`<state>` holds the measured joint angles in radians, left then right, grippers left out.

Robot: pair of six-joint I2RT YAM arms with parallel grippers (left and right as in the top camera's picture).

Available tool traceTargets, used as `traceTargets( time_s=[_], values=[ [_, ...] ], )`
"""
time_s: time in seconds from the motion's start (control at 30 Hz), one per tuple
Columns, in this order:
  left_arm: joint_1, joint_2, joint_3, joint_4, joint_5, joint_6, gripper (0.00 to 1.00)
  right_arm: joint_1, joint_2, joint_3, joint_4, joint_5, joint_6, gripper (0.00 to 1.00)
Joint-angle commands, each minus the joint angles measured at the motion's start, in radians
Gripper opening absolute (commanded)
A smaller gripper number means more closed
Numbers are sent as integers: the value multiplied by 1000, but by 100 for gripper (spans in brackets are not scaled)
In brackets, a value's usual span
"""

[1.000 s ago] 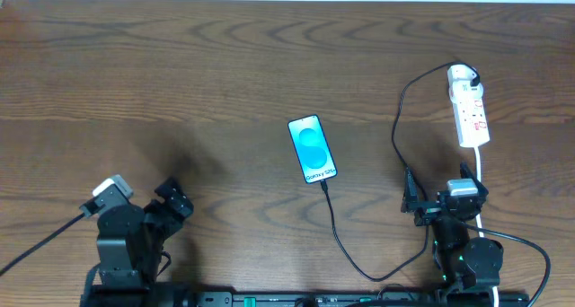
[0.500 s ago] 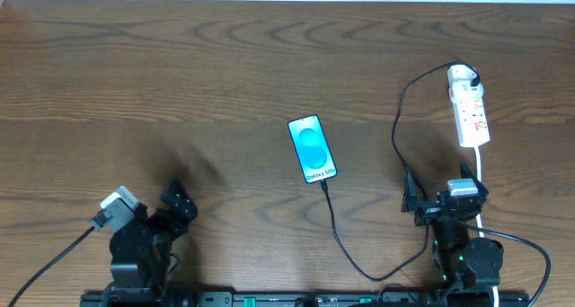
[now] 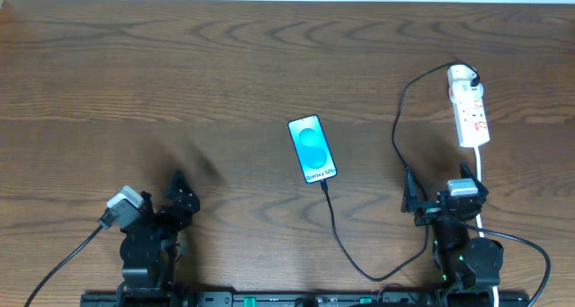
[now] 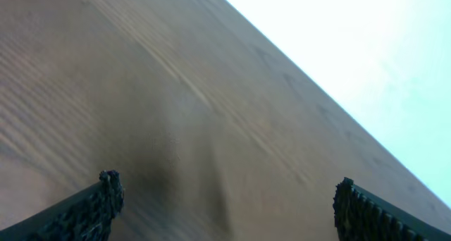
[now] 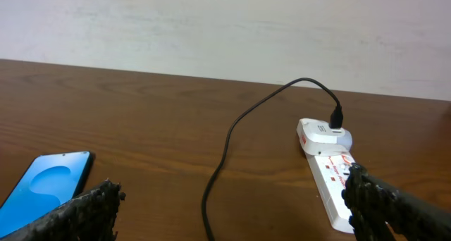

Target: Plug charger to phone and switch on socket

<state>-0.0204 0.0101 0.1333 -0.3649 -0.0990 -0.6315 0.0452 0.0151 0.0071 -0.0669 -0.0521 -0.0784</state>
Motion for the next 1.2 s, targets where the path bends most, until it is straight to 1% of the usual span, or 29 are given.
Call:
traceTargets(
  time_s=[0.0, 0.23, 0.3, 0.4, 0.47, 0.63, 0.67, 0.73, 0.83, 0.97, 1.1, 1.17],
  values=[
    [1, -9, -18, 40, -64, 2, 98, -5, -2, -2, -5, 1, -13, 99],
    [2, -9, -39, 59, -79, 63, 98, -5, -2, -2, -5, 1, -13, 99],
    [2, -9, -40, 69, -81, 63, 98, -5, -2, -2, -5, 1, -13, 99],
    [1, -9, -54, 117, -88, 69, 98, -5, -2, -2, -5, 1, -13, 99],
    [1, -9, -58, 126, -83, 101, 98, -5, -2, -2, -5, 1, -13, 99],
    [1, -9, -58, 121, 19, 310, 98, -5, -2, -2, -5, 1, -13, 99],
    [1, -9, -58, 120, 64, 382, 98, -5, -2, -2, -5, 1, -13, 99],
    [-2, -9, -58, 119, 93, 440, 98, -5, -2, -2, -5, 1, -13, 99],
    [-23, -9, -58, 120, 91, 492, 98, -5, -2, -2, -5, 1, -13, 99],
    [-45, -9, -69, 159, 89, 499, 98, -5, -2, -2, -5, 1, -13, 99],
    [-45, -9, -111, 306, 89, 497, 98, -5, -2, -2, -5, 1, -13, 99],
    [-45, -9, -129, 323, 89, 496, 98, -5, -2, -2, -5, 1, -13, 99]
  ],
)
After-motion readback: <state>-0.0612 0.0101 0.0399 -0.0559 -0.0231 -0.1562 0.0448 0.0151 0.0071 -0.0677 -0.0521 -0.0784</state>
